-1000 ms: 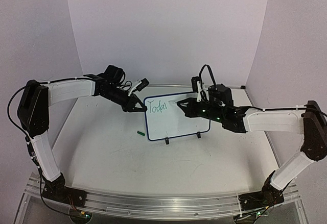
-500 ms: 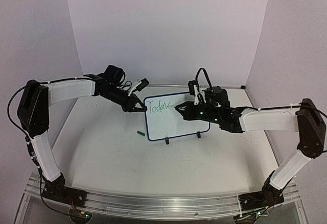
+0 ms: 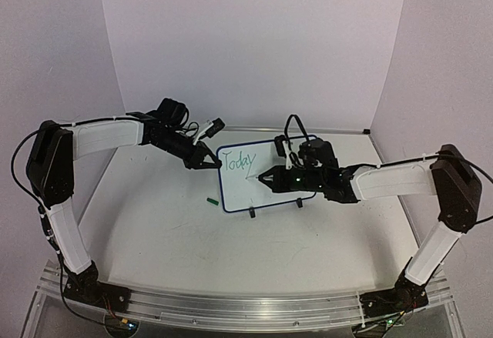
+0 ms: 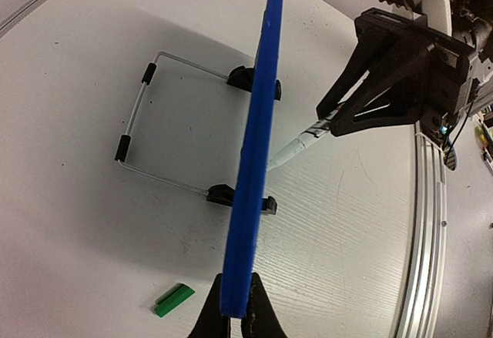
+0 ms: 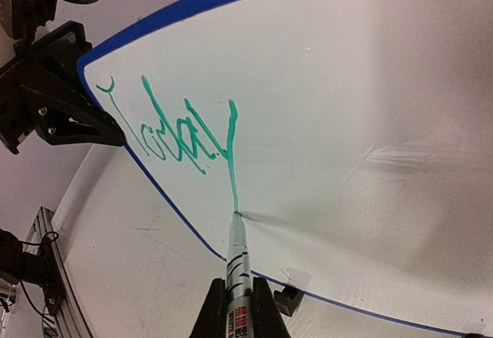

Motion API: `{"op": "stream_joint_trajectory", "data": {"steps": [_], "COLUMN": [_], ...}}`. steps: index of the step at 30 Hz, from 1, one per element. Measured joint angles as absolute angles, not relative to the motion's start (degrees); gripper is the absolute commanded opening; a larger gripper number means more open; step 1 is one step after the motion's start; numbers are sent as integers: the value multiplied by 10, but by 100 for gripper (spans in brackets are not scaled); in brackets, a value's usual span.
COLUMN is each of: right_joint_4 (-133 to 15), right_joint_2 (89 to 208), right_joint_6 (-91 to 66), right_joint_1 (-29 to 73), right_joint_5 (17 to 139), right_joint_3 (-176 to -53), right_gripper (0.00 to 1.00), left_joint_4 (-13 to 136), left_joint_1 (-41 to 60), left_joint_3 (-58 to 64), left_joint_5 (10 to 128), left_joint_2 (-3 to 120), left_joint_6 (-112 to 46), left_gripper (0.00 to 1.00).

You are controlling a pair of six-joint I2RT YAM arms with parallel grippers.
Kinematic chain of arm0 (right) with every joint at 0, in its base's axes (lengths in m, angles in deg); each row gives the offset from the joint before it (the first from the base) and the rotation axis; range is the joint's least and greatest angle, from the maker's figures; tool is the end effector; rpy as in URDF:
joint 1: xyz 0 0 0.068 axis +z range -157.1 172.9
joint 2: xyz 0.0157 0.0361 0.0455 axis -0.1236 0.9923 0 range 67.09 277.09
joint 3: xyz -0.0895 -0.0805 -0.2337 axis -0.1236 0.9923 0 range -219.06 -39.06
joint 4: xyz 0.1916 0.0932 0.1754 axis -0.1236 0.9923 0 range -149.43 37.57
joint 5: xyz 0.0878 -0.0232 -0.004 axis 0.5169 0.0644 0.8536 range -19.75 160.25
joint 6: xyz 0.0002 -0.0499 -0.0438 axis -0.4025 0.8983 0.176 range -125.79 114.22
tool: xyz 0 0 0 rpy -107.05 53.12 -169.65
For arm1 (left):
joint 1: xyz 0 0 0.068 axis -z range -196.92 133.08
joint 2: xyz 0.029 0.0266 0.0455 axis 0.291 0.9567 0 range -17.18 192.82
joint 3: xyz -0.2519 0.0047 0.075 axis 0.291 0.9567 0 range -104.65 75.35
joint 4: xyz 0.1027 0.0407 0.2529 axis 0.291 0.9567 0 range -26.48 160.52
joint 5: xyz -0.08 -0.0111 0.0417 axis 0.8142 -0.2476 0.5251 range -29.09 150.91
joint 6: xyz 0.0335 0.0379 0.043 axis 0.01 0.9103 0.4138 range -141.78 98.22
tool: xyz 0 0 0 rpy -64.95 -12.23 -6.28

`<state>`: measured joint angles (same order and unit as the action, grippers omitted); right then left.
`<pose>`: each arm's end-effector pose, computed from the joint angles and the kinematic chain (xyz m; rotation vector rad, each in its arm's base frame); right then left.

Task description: Write a sentence on the whiteboard

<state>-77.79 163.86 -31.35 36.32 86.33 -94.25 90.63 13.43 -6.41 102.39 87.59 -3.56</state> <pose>0.2799 0.2849 0.1884 -0.5209 2.0521 1.0323 0.3454 -0.2426 0.2251 1.2633 2.0137 -0.9772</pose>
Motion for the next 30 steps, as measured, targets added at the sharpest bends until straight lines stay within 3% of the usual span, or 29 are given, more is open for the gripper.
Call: {"op": "stream_joint_trajectory", "data": {"steps": [14,30], "right_joint_4": [-785,-777], "right_joint_2": [1524,1551], "right_joint_6": [-306,-298], "right_joint_1": [362,361], "right_joint_5": [813,764], "right_joint_3": [-939,-943], "right_gripper": [0,0], "left_joint_4": [907,907], "left_joint_1": [135,135], "left_joint_3": [-64,-64], "left_joint_5": [1024,1023], "left_joint_2": [876,876], "left_joint_6": [-36,-36], "left_gripper": [0,0]}}
